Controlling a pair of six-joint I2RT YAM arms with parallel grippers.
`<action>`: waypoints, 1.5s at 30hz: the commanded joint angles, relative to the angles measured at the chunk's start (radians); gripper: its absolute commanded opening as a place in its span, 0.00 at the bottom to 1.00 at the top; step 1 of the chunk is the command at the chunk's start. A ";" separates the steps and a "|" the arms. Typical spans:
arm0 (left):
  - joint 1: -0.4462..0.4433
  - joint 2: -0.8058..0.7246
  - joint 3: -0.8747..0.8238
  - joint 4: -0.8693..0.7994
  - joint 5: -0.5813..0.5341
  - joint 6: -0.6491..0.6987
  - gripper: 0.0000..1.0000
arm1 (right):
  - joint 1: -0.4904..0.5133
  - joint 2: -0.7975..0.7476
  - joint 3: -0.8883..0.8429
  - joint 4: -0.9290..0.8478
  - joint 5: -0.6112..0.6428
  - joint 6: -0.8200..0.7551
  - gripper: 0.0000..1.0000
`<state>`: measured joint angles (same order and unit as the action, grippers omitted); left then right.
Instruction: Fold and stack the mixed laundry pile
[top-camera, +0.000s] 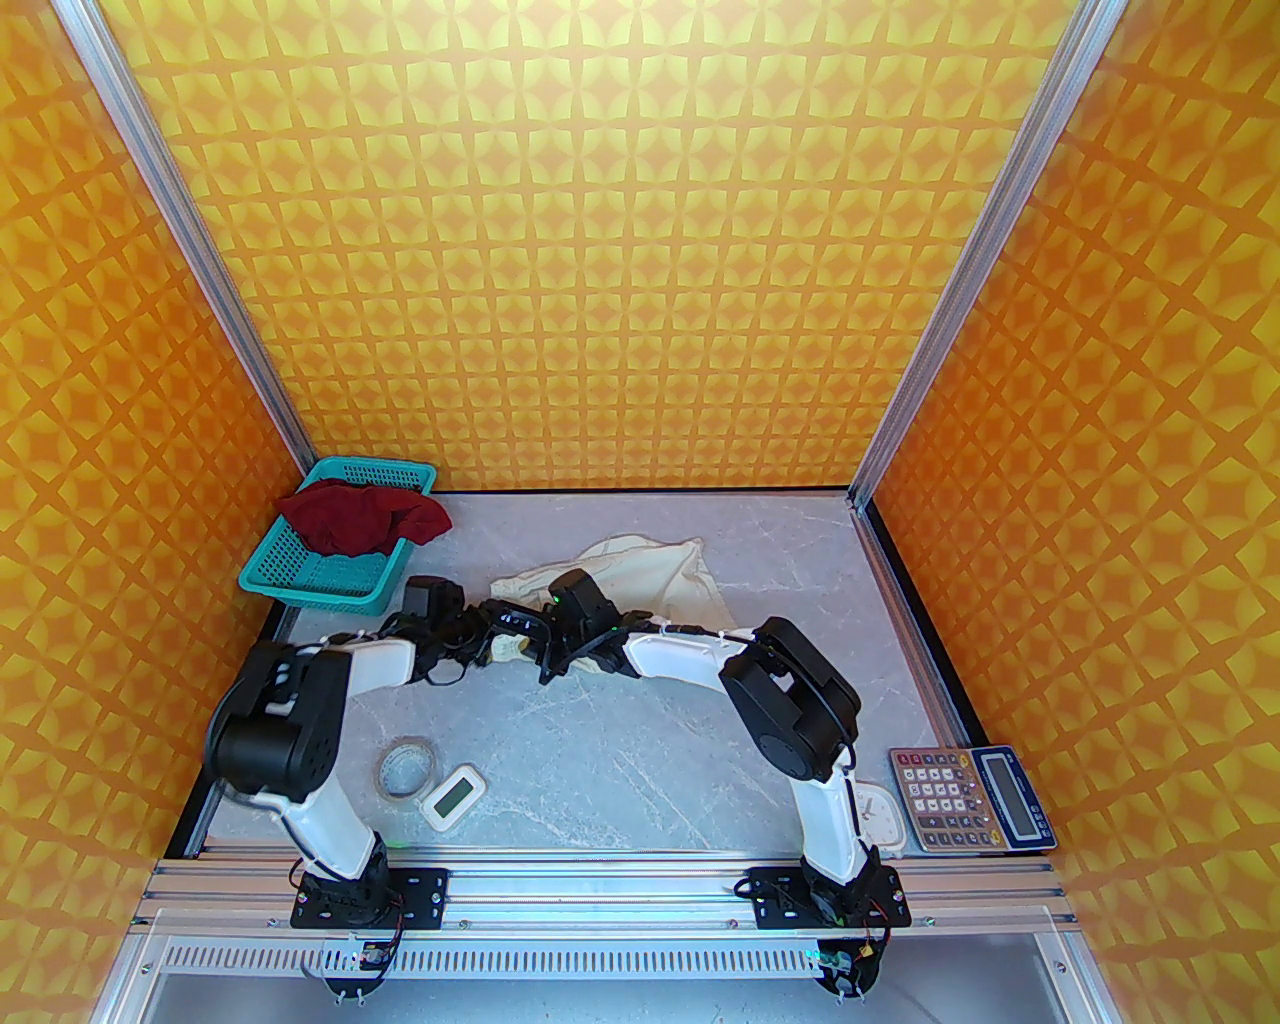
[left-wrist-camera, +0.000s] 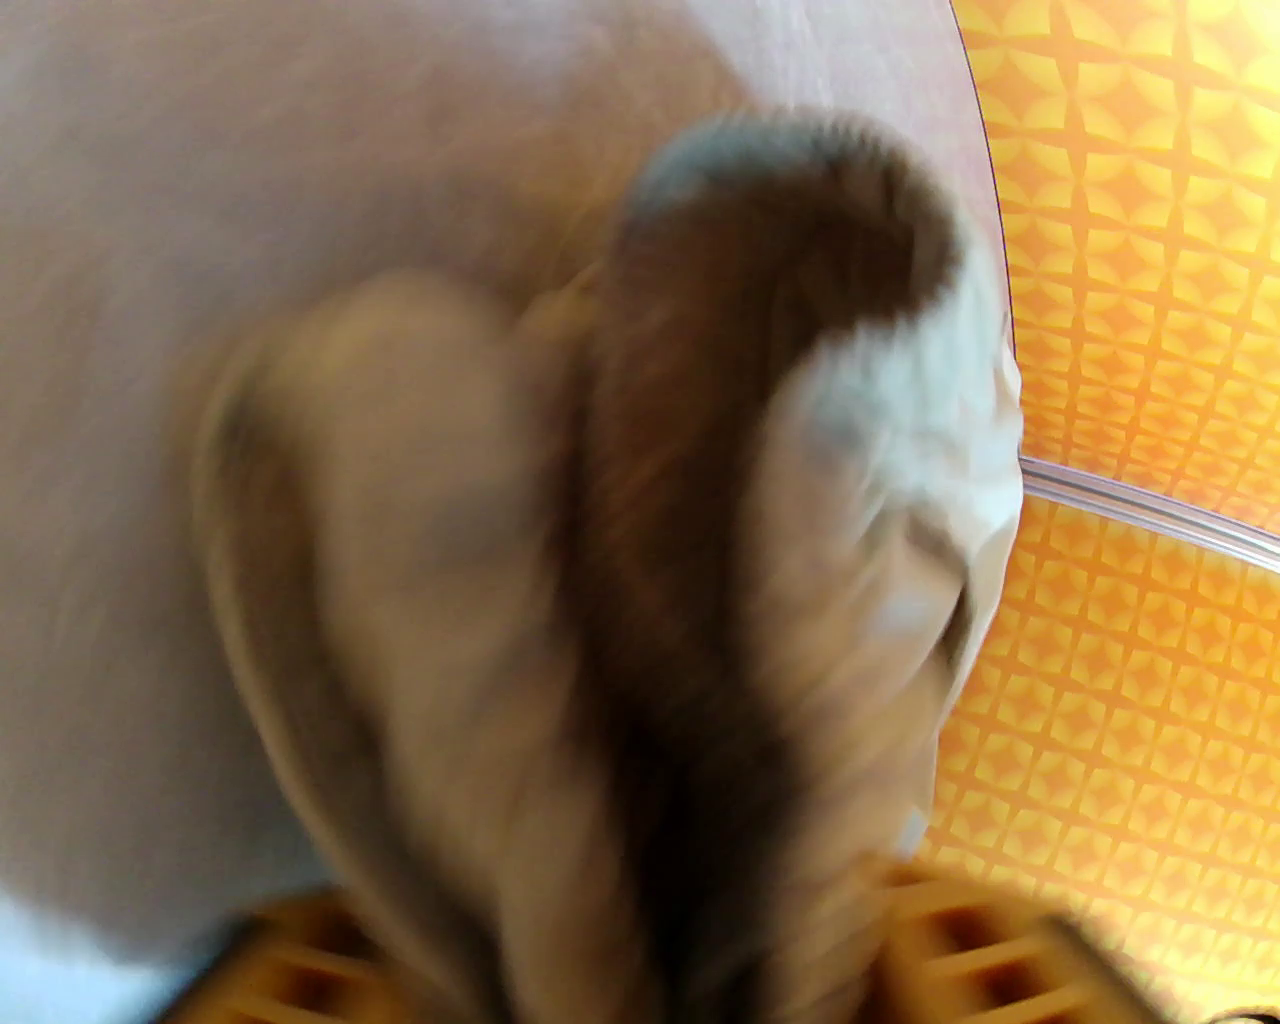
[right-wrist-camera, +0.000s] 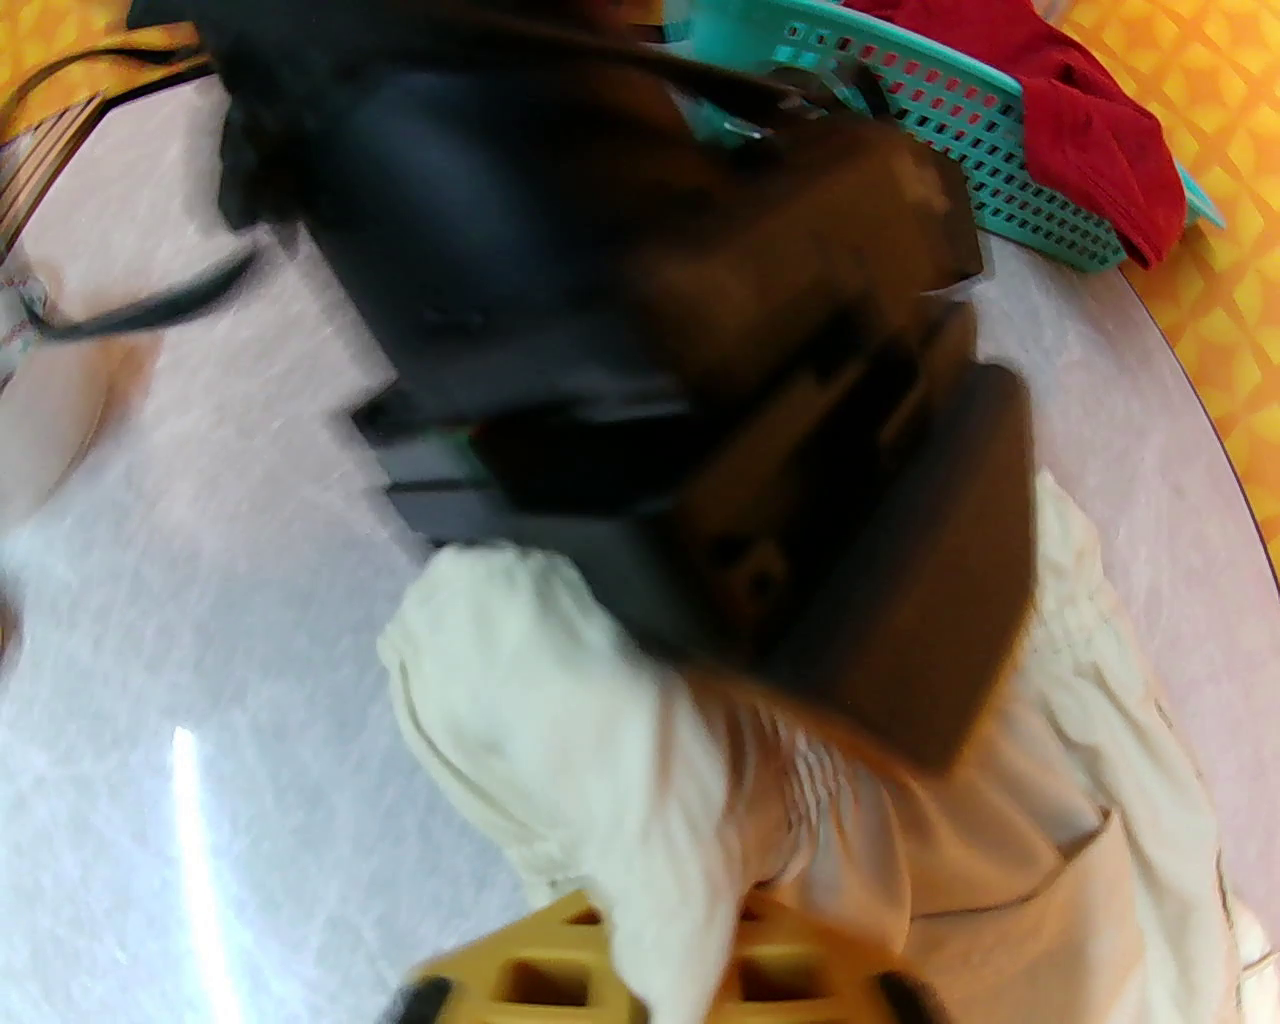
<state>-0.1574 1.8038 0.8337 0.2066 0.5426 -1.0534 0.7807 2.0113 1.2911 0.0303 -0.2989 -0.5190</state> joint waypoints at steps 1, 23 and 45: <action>0.000 0.006 0.043 0.035 -0.067 0.082 0.00 | -0.022 -0.130 -0.072 0.064 -0.047 0.162 0.44; 0.028 -0.130 0.470 -0.739 -0.097 0.743 0.00 | -0.300 0.256 0.424 -0.322 -0.230 1.061 0.00; -0.064 -0.041 0.821 -1.083 -0.322 0.897 0.00 | -0.224 0.004 0.082 -0.109 -0.333 1.191 0.00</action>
<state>-0.2062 1.7538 1.6081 -0.8417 0.2604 -0.1734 0.5350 2.1063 1.4979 -0.1680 -0.5625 0.6449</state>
